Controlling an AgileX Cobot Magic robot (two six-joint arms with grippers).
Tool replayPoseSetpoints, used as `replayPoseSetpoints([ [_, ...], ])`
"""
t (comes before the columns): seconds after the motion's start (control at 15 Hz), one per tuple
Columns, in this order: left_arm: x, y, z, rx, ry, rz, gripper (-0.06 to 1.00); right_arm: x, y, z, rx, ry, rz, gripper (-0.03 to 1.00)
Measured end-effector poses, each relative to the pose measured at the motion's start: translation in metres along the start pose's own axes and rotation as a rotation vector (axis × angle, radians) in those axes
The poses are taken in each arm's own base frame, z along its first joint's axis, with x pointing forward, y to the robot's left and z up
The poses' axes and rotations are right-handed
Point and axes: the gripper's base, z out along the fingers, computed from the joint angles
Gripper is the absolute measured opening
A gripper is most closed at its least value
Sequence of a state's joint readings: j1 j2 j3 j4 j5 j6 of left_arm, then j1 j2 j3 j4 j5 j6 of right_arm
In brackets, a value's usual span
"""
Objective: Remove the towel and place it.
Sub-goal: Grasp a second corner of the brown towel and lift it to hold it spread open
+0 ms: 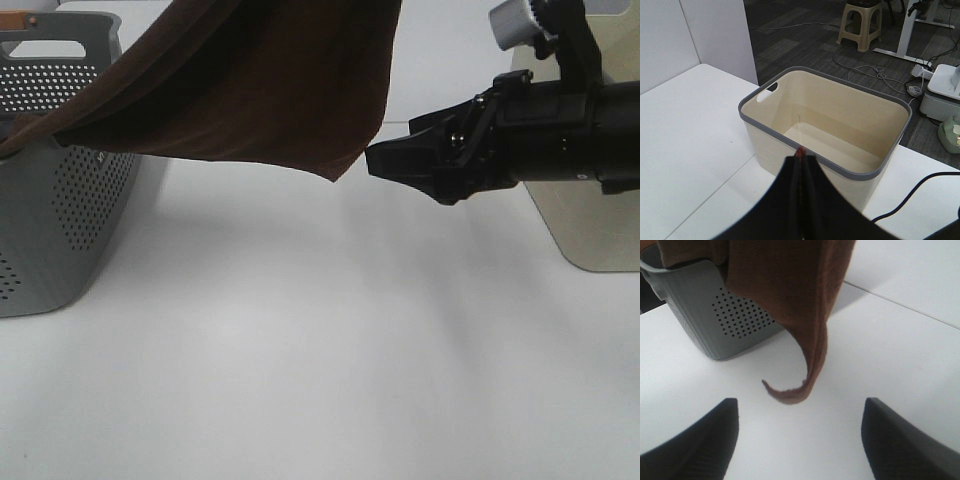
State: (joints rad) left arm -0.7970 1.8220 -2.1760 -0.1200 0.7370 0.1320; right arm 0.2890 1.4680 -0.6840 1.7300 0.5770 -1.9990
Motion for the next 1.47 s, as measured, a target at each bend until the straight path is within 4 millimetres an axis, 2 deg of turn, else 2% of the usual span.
replayPoseSetpoints([
  [0.27,0.000,0.000,0.000,0.000,-0.002,0.000,0.00,-0.011,-0.007,0.026,-0.136,-0.045,0.019,0.66],
  [0.4,0.000,0.000,0.000,0.000,-0.002,0.000,0.00,-0.006,-0.010,0.035,-0.164,-0.031,0.039,0.64],
  [0.6,0.000,0.000,0.000,0.000,-0.003,0.000,0.00,-0.003,-0.011,0.039,-0.172,-0.024,0.047,0.43],
  [0.73,0.000,0.000,0.000,0.000,-0.003,0.000,0.00,-0.004,-0.009,0.038,-0.189,-0.032,0.048,0.25],
  [0.93,0.000,0.000,0.000,0.000,-0.003,0.000,0.00,-0.004,-0.009,0.038,-0.191,-0.024,0.132,0.00],
  [1.27,0.000,0.006,0.006,-0.062,-0.027,0.060,0.00,-0.006,-0.006,0.033,-0.193,0.019,0.358,0.00],
  [1.47,0.024,0.023,0.039,-0.137,0.046,0.030,0.00,-0.022,-0.001,0.015,-0.167,0.123,0.454,0.00],
])
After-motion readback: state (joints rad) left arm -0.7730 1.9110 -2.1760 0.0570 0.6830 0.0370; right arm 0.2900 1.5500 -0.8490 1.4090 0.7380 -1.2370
